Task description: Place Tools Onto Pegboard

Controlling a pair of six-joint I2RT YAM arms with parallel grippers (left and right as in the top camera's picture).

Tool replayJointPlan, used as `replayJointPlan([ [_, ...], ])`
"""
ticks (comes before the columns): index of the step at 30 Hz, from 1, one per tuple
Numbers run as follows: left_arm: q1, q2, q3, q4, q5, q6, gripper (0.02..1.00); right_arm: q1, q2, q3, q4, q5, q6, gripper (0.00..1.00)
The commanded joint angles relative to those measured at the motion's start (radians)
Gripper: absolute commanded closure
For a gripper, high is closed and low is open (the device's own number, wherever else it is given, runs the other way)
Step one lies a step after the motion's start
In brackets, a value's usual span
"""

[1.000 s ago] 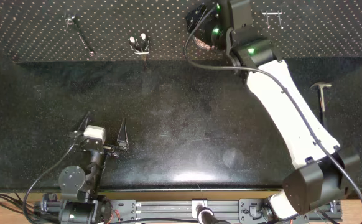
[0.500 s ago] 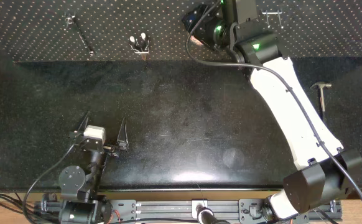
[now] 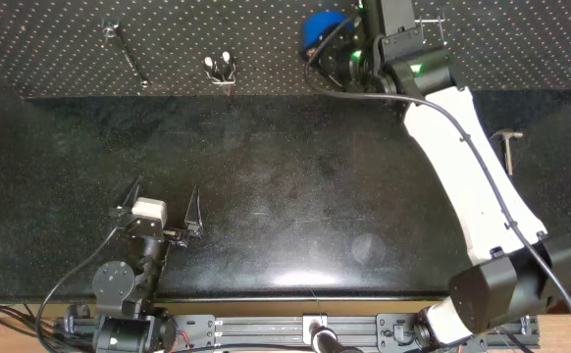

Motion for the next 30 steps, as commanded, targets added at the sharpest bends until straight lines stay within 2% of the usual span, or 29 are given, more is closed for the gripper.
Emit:
replayJointPlan([
  [1,0.002,-0.010,-0.001,-0.006,0.023,0.012,0.023,-0.014,-0.038,0.021,-0.147,0.100,-0.035,0.535],
  [5,0.002,-0.010,-0.001,-0.006,0.023,0.012,0.023,-0.035,-0.079,0.020,-0.375,0.263,-0.115,0.489],
  [7,0.002,-0.010,-0.001,-0.006,0.023,0.012,0.023,-0.048,-0.101,0.020,-0.459,0.316,-0.161,0.478],
  [10,0.002,-0.010,-0.001,-0.006,0.023,0.012,0.023,-0.092,-0.138,0.020,-0.557,0.354,-0.271,0.467],
  [16,0.002,-0.010,-0.001,-0.006,0.023,0.012,0.023,-0.265,-0.165,-0.008,-0.761,0.366,-0.484,0.454],
  [19,0.002,-0.010,-0.001,-0.006,0.023,0.011,0.023,-0.398,-0.181,-0.095,-0.688,0.365,-0.607,0.435],
  [21,0.002,-0.010,-0.001,-0.006,0.023,0.012,0.023,-0.520,-0.196,-0.174,-0.592,0.365,-0.661,0.428],
  [25,0.002,-0.010,-0.001,-0.006,0.023,0.012,0.023,-0.666,-0.214,-0.266,-0.465,0.365,-0.735,0.389],
  [28,0.002,-0.010,-0.001,-0.006,0.023,0.012,0.025,-0.758,-0.205,-0.336,-0.394,0.365,-0.893,0.240],
  [30,0.002,-0.010,-0.001,-0.006,0.023,0.012,0.020,-0.803,-0.184,-0.367,-0.399,0.366,-0.979,0.235],
])
